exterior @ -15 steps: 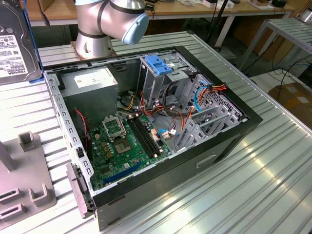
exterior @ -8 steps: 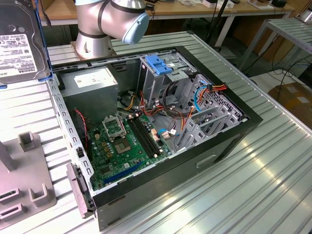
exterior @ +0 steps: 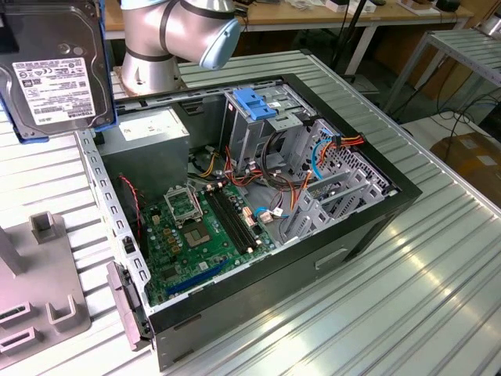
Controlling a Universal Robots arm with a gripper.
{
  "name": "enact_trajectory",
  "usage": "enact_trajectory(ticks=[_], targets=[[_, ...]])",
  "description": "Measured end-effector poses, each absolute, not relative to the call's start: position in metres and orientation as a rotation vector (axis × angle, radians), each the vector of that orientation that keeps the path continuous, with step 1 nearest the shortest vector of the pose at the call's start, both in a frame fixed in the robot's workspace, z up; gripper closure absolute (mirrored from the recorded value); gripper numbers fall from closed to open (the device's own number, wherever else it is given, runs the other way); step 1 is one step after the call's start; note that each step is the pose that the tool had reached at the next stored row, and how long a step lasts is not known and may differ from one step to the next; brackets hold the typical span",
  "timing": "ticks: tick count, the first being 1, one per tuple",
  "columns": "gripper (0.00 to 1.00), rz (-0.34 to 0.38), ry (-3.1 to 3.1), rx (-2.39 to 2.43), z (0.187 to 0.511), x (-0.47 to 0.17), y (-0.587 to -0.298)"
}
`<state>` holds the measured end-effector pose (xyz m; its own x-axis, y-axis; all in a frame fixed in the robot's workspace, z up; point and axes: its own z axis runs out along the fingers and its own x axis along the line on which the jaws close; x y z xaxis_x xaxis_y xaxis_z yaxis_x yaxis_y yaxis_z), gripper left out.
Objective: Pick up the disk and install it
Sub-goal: 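Pick up the disk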
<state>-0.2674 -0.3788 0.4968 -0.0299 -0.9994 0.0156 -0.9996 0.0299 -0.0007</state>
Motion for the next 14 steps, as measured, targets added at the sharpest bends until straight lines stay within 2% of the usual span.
enact_trajectory(ticks=[14], targets=[[0.63,0.022,-2.245,2.179,0.495,-0.22,-0.384]])
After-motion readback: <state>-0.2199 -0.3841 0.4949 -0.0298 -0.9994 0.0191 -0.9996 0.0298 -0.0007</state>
